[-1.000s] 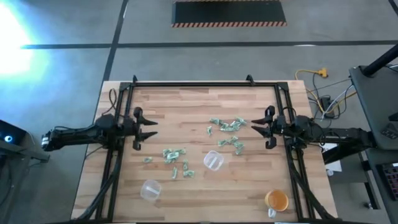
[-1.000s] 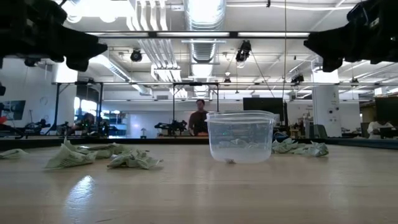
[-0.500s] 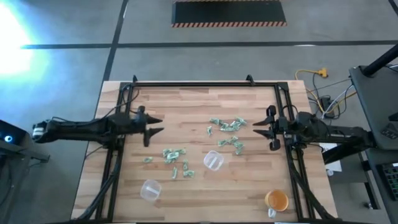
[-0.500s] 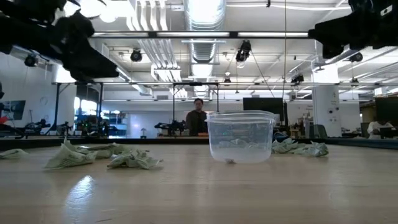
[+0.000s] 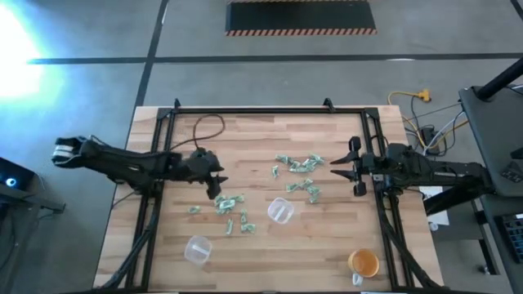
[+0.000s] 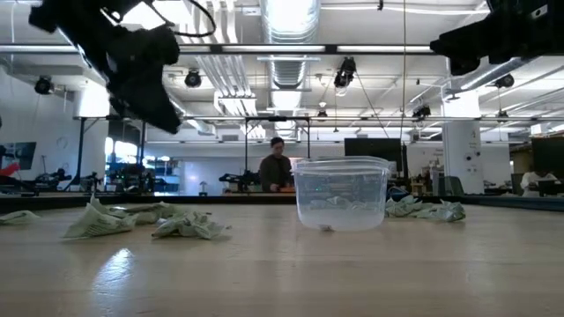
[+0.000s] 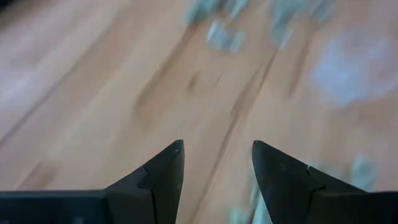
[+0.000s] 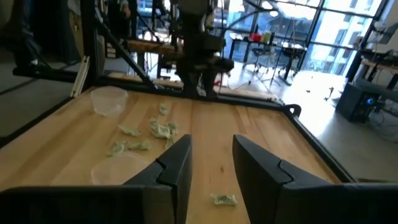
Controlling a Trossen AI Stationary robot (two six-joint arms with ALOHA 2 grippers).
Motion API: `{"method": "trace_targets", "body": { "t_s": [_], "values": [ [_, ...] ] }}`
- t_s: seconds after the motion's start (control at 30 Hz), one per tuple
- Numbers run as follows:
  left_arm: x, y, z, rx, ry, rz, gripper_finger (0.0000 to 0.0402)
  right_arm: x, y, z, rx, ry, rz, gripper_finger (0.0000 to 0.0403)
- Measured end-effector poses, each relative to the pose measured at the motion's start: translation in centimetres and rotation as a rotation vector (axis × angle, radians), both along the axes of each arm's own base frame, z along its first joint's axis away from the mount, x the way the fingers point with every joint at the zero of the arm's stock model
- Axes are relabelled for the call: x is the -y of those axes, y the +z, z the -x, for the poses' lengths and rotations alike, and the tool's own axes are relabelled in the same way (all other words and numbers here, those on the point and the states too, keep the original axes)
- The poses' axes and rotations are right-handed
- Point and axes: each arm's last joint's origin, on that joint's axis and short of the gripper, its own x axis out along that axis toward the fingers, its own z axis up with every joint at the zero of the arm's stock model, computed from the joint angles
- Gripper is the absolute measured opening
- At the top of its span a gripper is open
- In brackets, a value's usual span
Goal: Pick and place items into bin
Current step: Put the light green packet into the bottom transparent bin
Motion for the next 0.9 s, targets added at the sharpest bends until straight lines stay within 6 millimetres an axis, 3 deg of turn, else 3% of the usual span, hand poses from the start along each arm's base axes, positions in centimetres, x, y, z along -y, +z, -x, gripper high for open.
{"method": "trace_targets", "body": {
  "t_s": [0.17, 0.27, 0.43, 0.9],
  "values": [
    [1.6, 0.4, 0.3, -0.448, 0.076, -0.013, 0.0173, 0.0, -0.1, -0.5, -0.041, 0.001, -0.005, 0.0105],
    [2.7, 0.2, 0.2, -0.585, 0.093, -0.021, 0.0173, 0.1, -0.3, -0.9, -0.063, 0.000, -0.014, 0.0105],
    [4.4, -0.8, 0.0, -0.639, 0.043, 0.032, 0.0173, 0.1, -1.1, -1.3, -0.108, -0.003, -0.037, 0.0105],
    [7.3, -4.1, 3.4, -0.697, 0.132, 0.104, 0.0173, 0.0, -1.4, -2.8, -0.113, 0.070, -0.084, 0.0105]
  ]
}}
